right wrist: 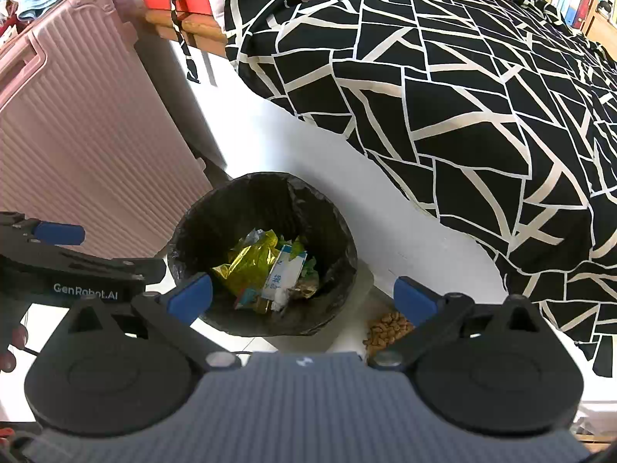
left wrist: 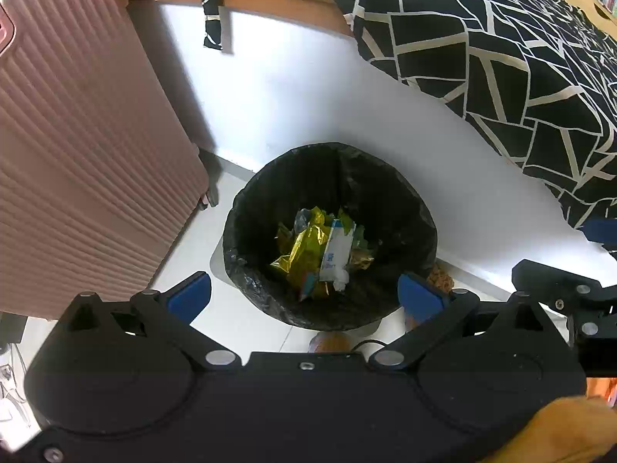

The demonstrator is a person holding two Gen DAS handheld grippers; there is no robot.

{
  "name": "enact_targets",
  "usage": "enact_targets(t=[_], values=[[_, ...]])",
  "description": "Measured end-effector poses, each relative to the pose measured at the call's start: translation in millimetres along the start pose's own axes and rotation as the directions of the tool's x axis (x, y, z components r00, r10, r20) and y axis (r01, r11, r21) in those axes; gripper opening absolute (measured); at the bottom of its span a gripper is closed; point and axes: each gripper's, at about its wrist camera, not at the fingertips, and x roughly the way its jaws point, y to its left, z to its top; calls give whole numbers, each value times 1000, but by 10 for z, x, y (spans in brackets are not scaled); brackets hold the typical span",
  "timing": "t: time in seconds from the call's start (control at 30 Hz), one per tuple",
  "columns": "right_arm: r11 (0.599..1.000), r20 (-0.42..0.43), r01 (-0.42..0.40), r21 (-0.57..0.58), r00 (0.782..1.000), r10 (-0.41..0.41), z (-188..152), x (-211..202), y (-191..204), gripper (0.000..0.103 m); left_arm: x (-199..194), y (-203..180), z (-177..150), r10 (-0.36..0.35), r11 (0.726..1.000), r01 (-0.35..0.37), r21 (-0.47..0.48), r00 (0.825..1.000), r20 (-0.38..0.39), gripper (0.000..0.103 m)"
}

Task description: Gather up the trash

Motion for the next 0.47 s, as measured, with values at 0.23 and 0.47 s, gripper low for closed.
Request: enact_targets(t=[0.23, 0.47], values=[[1000, -2, 0, 2, 1000, 0, -13, -4, -12, 103, -7, -16, 1, 1, 1000, -1, 4, 1000, 0, 103], [1000, -1, 0, 5, 1000, 0, -33, -6, -25, 103, 6, -16, 6, 2, 1000, -2, 15, 1000, -1, 103]])
